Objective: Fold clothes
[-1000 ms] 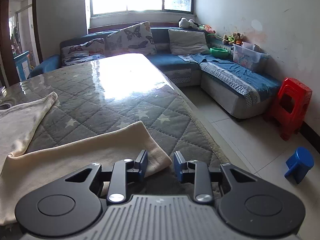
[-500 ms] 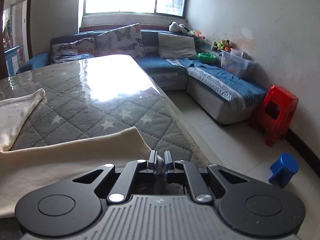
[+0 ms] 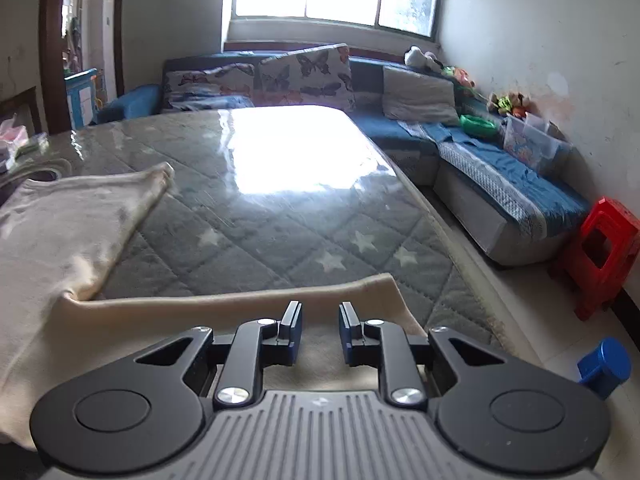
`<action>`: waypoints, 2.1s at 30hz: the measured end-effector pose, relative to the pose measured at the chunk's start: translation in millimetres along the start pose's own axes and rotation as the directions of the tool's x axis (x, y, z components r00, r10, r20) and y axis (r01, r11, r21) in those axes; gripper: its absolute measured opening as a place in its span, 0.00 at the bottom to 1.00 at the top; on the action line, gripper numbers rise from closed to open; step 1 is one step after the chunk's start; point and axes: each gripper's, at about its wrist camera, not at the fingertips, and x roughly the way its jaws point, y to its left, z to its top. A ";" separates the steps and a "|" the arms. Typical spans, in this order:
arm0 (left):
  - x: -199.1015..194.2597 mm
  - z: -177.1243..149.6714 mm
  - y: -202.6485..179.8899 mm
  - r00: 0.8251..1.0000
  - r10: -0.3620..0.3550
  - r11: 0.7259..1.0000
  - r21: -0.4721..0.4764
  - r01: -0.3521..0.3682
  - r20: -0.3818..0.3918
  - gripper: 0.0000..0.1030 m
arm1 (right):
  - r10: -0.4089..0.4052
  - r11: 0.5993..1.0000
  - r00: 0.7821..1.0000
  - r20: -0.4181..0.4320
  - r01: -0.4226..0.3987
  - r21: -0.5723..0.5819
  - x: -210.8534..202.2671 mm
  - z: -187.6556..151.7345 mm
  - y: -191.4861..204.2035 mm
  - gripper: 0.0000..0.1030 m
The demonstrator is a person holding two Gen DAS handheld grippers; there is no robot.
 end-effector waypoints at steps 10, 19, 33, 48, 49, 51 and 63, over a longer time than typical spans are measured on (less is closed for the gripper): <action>-37.7 -10.4 84.9 0.977 0.208 0.967 -0.157 -0.199 0.041 1.00 | 0.324 0.920 0.946 -0.025 -0.321 -0.226 -17.5 43.1 102.8 0.20; -69.4 -36.1 196.6 0.844 0.534 0.766 -0.391 -0.510 -0.054 1.00 | 0.575 0.694 0.806 -0.140 -0.572 -0.438 -28.4 72.0 235.4 0.20; -64.4 -59.5 274.1 0.821 0.550 0.659 -0.524 -0.539 -0.152 0.67 | 0.715 0.422 0.598 -0.362 -0.782 -0.458 12.1 108.5 419.1 0.20; -76.7 -70.6 277.0 0.830 0.550 0.678 -0.532 -0.506 -0.089 0.09 | 0.682 0.374 0.585 -0.439 -0.795 -0.478 34.8 87.8 488.0 0.07; -77.8 -70.4 276.5 0.828 0.555 0.677 -0.532 -0.509 -0.086 0.08 | 0.681 0.369 0.588 -0.436 -0.790 -0.489 33.5 86.8 489.8 0.07; -80.7 -69.5 275.9 0.819 0.568 0.672 -0.531 -0.516 -0.077 0.07 | 0.690 0.362 0.592 -0.416 -0.780 -0.510 29.2 87.3 491.9 0.06; -83.4 -70.1 284.4 0.789 0.603 0.646 -0.510 -0.568 -0.115 0.09 | 0.695 0.397 0.608 -0.383 -0.770 -0.500 30.6 101.7 501.2 0.15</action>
